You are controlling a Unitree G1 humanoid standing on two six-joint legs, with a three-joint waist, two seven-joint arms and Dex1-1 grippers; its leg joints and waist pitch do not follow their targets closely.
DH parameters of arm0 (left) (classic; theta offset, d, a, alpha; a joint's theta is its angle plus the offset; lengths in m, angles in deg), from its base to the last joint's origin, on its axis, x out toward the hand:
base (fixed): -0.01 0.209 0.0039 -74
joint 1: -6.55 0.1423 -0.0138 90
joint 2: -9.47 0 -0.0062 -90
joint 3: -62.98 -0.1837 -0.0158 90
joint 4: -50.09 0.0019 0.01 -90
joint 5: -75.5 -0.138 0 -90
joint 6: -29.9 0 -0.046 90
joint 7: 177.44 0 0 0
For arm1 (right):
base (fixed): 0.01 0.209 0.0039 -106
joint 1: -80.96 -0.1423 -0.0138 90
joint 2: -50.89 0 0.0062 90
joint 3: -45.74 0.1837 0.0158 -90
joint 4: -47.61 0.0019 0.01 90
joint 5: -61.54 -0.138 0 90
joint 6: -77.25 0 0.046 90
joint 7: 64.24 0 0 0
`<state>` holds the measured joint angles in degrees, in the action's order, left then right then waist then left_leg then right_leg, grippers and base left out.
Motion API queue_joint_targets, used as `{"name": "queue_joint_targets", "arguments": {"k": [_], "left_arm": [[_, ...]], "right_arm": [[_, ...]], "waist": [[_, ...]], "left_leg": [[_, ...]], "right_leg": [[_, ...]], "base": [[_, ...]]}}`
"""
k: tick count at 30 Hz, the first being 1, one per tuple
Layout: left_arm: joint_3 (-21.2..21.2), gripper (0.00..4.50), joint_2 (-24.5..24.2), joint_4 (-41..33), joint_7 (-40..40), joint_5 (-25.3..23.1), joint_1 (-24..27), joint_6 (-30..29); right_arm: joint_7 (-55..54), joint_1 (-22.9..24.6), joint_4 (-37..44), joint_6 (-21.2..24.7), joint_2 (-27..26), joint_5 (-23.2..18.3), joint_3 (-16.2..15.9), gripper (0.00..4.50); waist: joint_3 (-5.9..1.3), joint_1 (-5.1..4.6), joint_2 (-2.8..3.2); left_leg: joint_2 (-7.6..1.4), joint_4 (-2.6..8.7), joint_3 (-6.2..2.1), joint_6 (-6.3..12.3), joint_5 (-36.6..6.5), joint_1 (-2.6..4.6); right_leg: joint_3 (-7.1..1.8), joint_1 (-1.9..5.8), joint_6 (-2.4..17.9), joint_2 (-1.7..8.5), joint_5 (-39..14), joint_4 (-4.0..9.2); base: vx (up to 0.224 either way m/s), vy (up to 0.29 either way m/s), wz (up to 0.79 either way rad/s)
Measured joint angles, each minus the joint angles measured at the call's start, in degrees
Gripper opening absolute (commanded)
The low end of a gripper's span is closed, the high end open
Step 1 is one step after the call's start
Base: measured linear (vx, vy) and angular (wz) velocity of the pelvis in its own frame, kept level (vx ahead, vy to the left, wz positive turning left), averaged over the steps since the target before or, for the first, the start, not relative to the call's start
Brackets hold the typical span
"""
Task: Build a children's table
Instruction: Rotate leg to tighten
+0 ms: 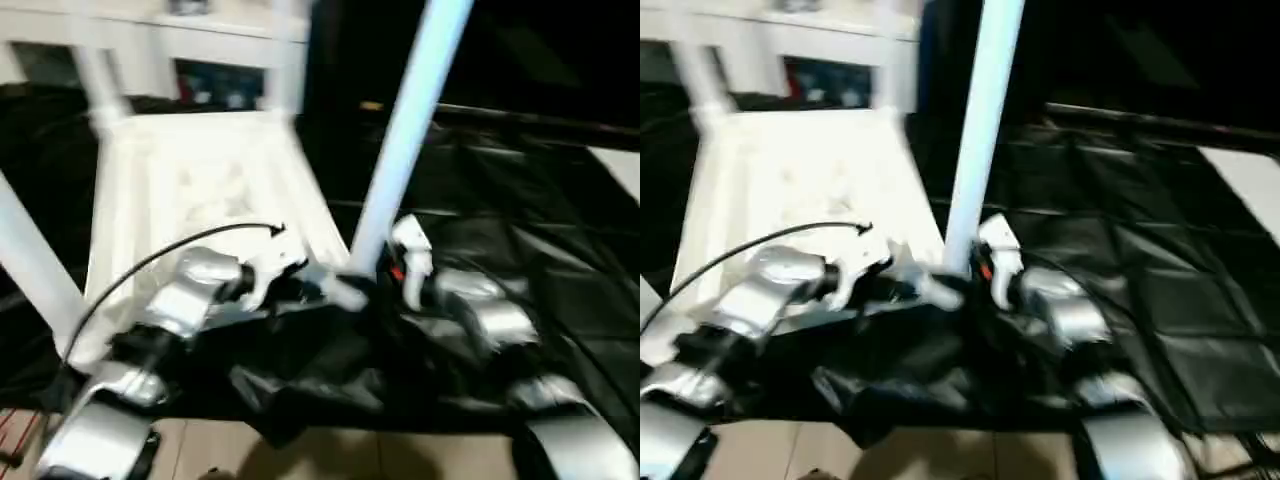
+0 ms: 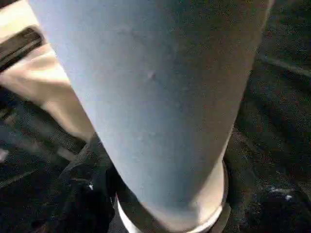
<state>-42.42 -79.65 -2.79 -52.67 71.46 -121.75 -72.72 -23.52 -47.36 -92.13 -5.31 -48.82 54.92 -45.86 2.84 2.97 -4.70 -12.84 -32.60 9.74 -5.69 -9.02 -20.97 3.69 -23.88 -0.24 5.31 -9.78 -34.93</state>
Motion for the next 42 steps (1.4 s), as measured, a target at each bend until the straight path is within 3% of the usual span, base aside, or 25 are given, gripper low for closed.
{"name": "queue_joint_targets", "arguments": {"k": [4,5,7,13,17,24,33,34,42], "left_arm": [[0.72,0.00,2.25,1.00,4.93,-0.74,-0.93,-1.81],[1.00,0.00,2.87,1.00,5.93,-0.97,-0.98,-2.36],[1.09,0.00,3.29,0.99,6.46,-1.10,-1.06,-2.57],[1.07,0.00,2.78,0.38,4.87,-0.81,-0.94,-2.66],[0.98,0.00,0.66,-1.10,1.41,0.03,0.07,-2.04],[0.31,0.00,-4.25,-4.77,-9.50,2.16,2.64,0.15],[-0.71,0.00,-7.02,-5.80,-17.33,3.77,3.71,2.11],[-0.81,0.00,-7.45,-6.39,-18.38,3.97,4.10,2.11],[-1.14,0.00,-7.92,-6.63,-20.47,4.31,4.31,2.21]], "right_arm": [[-8.30,-1.88,-1.93,0.66,-2.43,0.05,1.57,2.62],[-10.07,-2.07,-2.33,0.20,-3.09,0.19,1.86,3.18],[-11.46,-2.07,-2.64,-0.91,-3.58,0.91,1.87,3.18],[-8.00,-2.06,-2.72,-2.11,-3.15,2.25,1.62,3.81],[-0.75,-1.34,-1.89,-3.12,-1.12,2.21,-0.32,3.81],[15.08,1.93,2.45,-3.68,2.99,1.23,-3.81,3.81],[27.40,3.74,6.83,-0.76,7.03,-0.19,-6.54,3.81],[28.85,4.11,7.46,-0.27,7.44,-0.57,-6.99,3.57],[30.52,4.31,8.23,1.33,7.99,-0.55,-7.20,2.94]], "waist": [[-0.01,-0.30,0.03],[-0.03,-0.34,0.03],[-0.06,-0.33,0.09],[-0.08,-0.32,0.11],[-0.07,-0.29,0.12],[-0.01,0.71,0.24],[0.00,2.10,0.26],[0.00,2.22,0.25],[0.00,2.38,0.25]], "left_leg": [[0.00,0.00,0.02,0.00,0.00,0.01],[0.00,-0.01,0.03,0.00,0.00,0.01],[0.00,-0.01,0.03,0.00,0.00,0.00],[-0.01,0.02,0.04,0.00,0.00,-0.01],[-0.02,0.12,0.05,0.00,0.00,0.00],[-0.05,0.17,0.08,0.00,0.00,-0.09],[-0.06,0.14,0.14,0.00,0.00,-0.12],[-0.07,0.14,0.14,0.00,0.00,-0.12],[-0.06,0.10,0.15,0.00,0.00,-0.13]], "right_leg": [[-0.01,-0.01,0.01,-0.01,0.01,-0.01],[-0.02,0.01,0.03,-0.01,0.02,-0.01],[-0.04,0.01,0.04,-0.01,0.03,-0.01],[-0.03,0.00,0.11,-0.03,0.11,-0.02],[0.03,-0.04,0.15,-0.07,0.13,-0.04],[0.00,-0.07,0.39,-0.05,0.27,-0.01],[-0.09,-0.03,0.36,0.00,0.25,0.01],[-0.09,-0.01,0.35,0.00,0.24,0.01],[-0.10,0.01,0.34,0.01,0.23,0.01]], "base": [[0.000,0.000,0.00],[0.000,0.000,0.00],[0.000,0.000,0.00],[0.000,0.000,0.00],[0.000,0.000,0.00],[0.000,0.000,0.00],[0.000,0.000,0.00],[0.000,0.000,0.00],[0.000,0.000,0.00]]}}
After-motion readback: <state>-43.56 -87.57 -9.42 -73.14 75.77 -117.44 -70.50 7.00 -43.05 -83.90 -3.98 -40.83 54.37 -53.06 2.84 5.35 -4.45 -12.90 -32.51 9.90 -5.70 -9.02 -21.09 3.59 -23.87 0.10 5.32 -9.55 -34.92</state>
